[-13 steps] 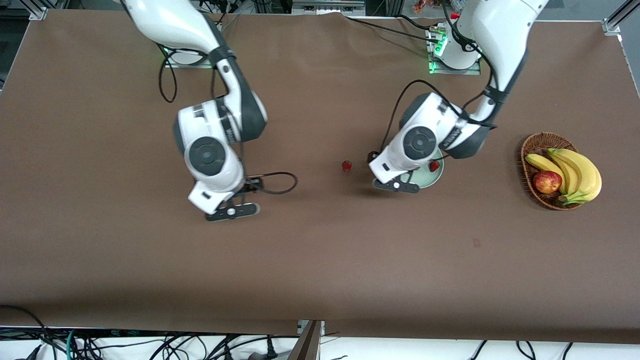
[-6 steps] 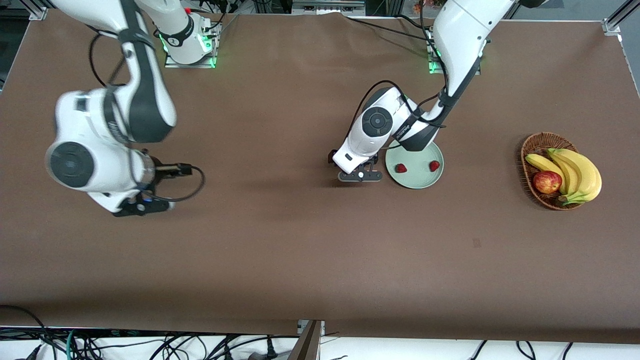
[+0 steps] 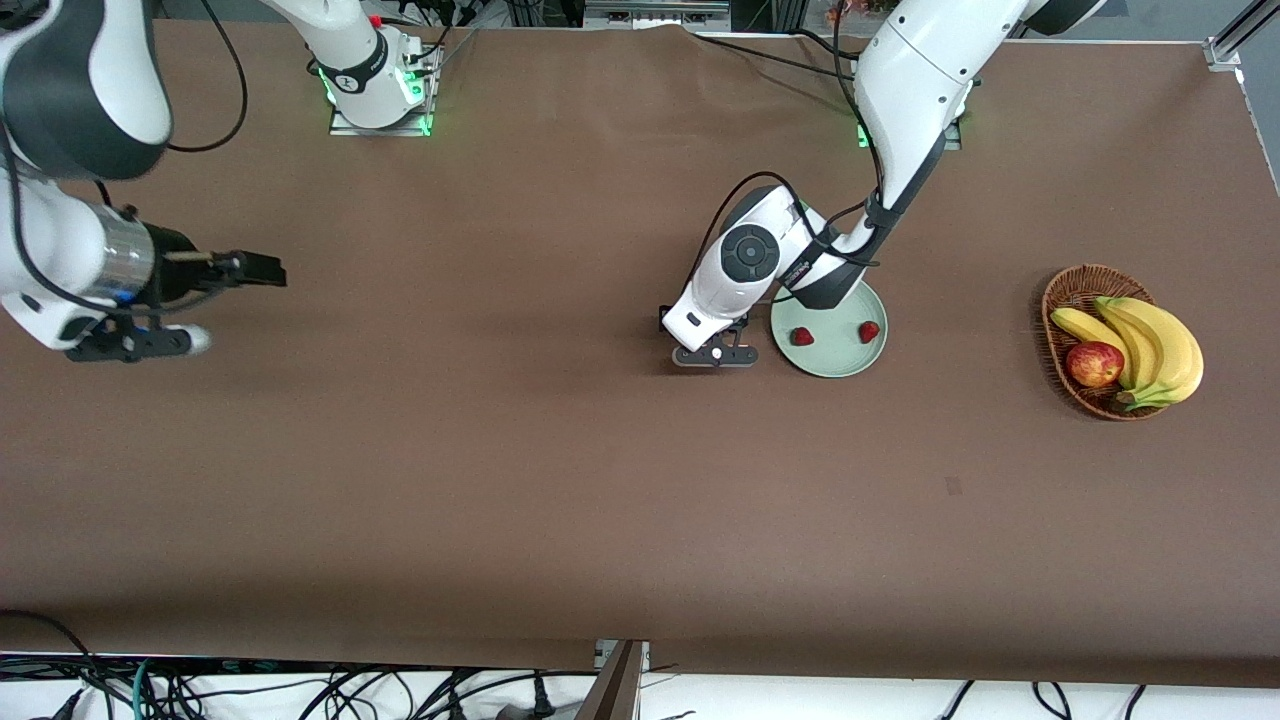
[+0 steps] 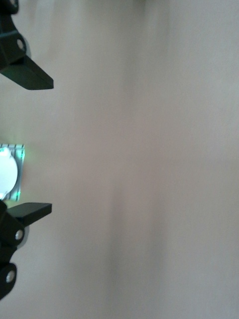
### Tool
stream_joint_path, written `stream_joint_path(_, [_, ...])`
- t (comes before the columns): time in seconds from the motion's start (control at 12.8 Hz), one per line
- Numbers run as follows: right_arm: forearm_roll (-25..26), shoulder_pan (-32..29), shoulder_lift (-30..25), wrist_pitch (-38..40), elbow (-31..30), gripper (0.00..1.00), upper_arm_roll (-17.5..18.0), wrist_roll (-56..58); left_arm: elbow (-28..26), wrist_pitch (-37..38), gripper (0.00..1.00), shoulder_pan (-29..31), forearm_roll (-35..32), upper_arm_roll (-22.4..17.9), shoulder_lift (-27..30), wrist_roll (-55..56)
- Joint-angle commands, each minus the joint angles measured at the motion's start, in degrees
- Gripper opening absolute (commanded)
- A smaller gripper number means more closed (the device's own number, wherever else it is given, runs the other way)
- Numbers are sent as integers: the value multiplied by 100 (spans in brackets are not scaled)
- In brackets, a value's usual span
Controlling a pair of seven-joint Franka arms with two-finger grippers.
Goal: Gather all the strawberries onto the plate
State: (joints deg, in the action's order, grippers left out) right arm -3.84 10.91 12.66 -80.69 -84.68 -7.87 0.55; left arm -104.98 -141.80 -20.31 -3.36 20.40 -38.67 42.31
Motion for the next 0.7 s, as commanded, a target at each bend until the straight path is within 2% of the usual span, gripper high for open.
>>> stream_joint_path(0.0, [401, -238, -693, -52, -479, 100, 330, 32, -75, -6, 32, -52, -15, -54, 87, -12])
stream_joint_path(0.08, [410, -361, -851, -104, -479, 100, 330, 33, -75, 20, 22, -52, -15, -54, 122, -12])
stream_joint_path(0.16, [392, -397, -1053, -113, -479, 100, 339, 41, -58, 125, 16, -52, -15, -63, 149, -4])
stream_joint_path(0.39, [427, -476, -1205, -148, -479, 100, 330, 24, 196, 1430, 15, 27, -85, -124, 552, -12])
stream_joint_path(0.62, [401, -503, -1082, -87, -357, 100, 287, 41, 845, 3257, 15, 202, -795, -124, 694, -56])
